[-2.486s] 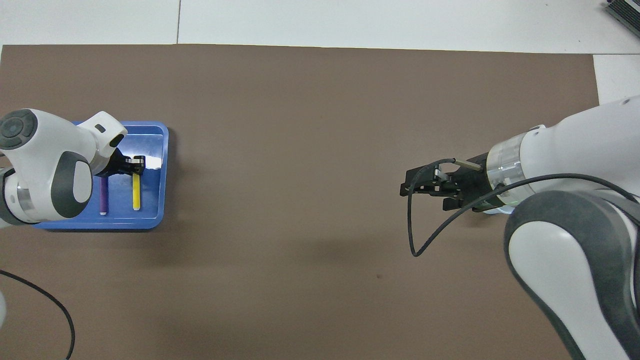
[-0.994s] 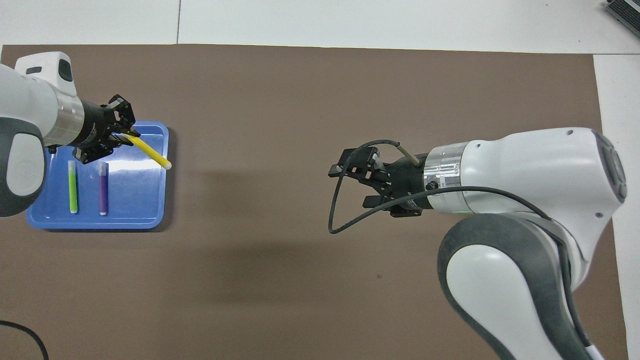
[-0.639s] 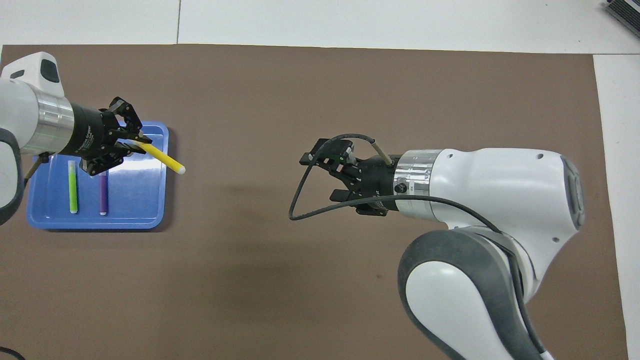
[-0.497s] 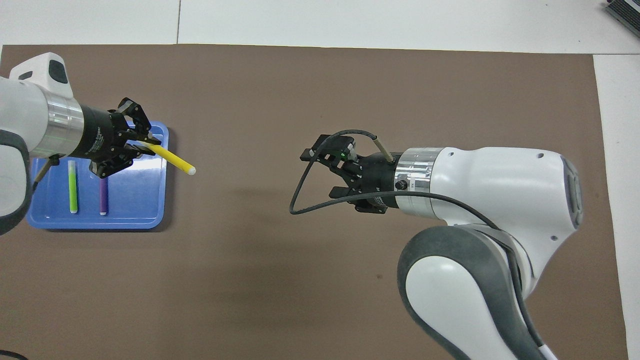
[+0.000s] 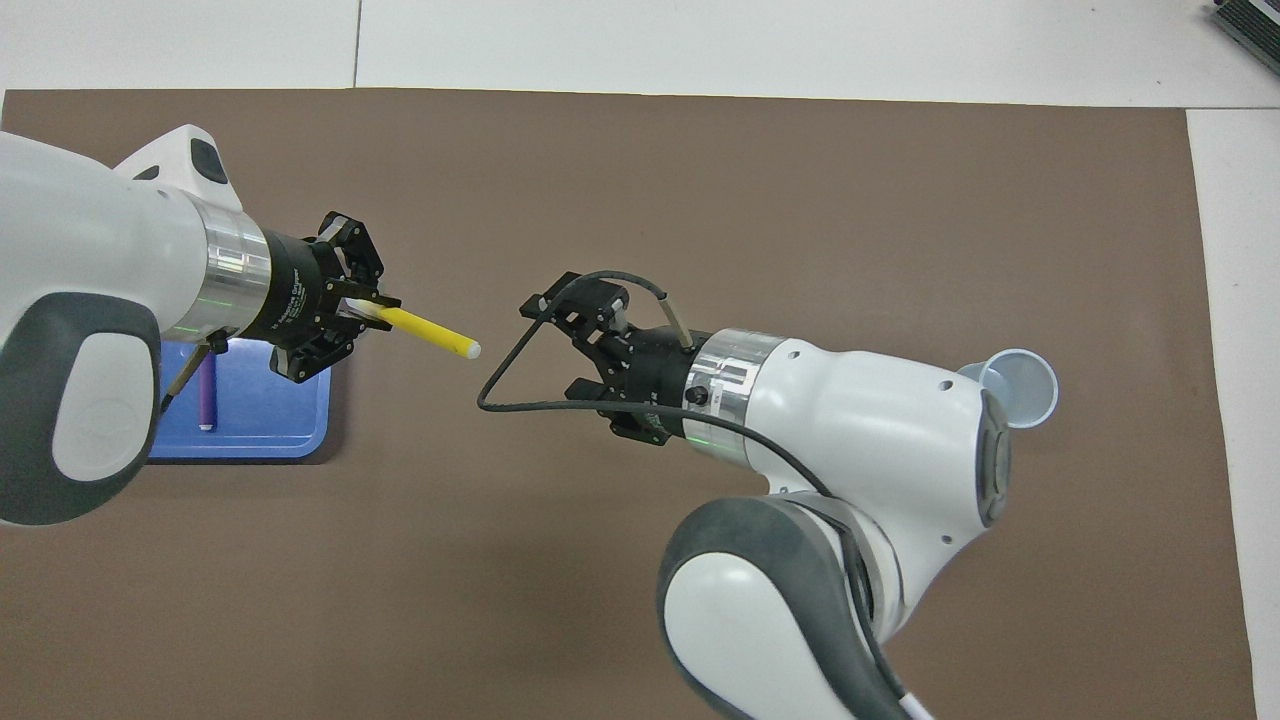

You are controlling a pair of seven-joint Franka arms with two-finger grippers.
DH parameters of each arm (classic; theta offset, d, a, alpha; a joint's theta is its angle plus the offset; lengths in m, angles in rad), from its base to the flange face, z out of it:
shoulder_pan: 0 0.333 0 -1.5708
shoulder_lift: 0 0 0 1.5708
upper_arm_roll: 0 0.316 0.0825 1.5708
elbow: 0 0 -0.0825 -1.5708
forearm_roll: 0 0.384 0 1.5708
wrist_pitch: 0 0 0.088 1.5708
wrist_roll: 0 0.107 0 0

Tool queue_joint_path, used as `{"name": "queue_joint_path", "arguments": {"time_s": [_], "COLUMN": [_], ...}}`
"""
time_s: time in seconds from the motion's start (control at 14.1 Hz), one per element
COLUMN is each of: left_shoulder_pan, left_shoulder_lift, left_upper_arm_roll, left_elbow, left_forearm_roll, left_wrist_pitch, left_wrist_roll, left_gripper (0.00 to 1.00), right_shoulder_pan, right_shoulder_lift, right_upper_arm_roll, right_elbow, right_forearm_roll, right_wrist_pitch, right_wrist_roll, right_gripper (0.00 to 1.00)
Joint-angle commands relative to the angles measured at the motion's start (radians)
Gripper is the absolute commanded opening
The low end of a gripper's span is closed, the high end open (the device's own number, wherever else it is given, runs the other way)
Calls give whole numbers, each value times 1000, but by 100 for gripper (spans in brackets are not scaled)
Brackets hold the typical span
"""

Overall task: Transfer and insert pens with both arms
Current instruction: 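Lift the yellow pen toward the right gripper while the right gripper approaches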

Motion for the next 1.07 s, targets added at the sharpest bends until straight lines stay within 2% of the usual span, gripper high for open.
{"name": "queue_joint_path", "arguments": {"time_s": [0.0,0.28,0.64,0.99], "left_shoulder_pan": [-13,-13,-15,-29], "left_shoulder_lift": [-29,-35,-43,-57], "left_upper_arm_roll": [11,11,4,4], "left_elbow": [-28,-40,-42,-53], "left_forearm_roll": [-9,-9,-9,-9], "left_wrist_pitch": [-10,-3,-13,-15], "left_wrist_roll": [-117,-157,-154,-160], "left_gripper": [0,0,0,0], "right_shoulder_pan": [15,48,57,104], "right_shoulder_lift": [11,16,74,129], "right_upper_arm_roll": [0,3,3,4], "right_elbow": [13,37,99,134], "right_forearm_roll": [42,63,63,63], "right_wrist_pitch": [20,26,112,200], "right_wrist_roll": [21,51,51,51], "right_gripper": [100,100,100,94]}}
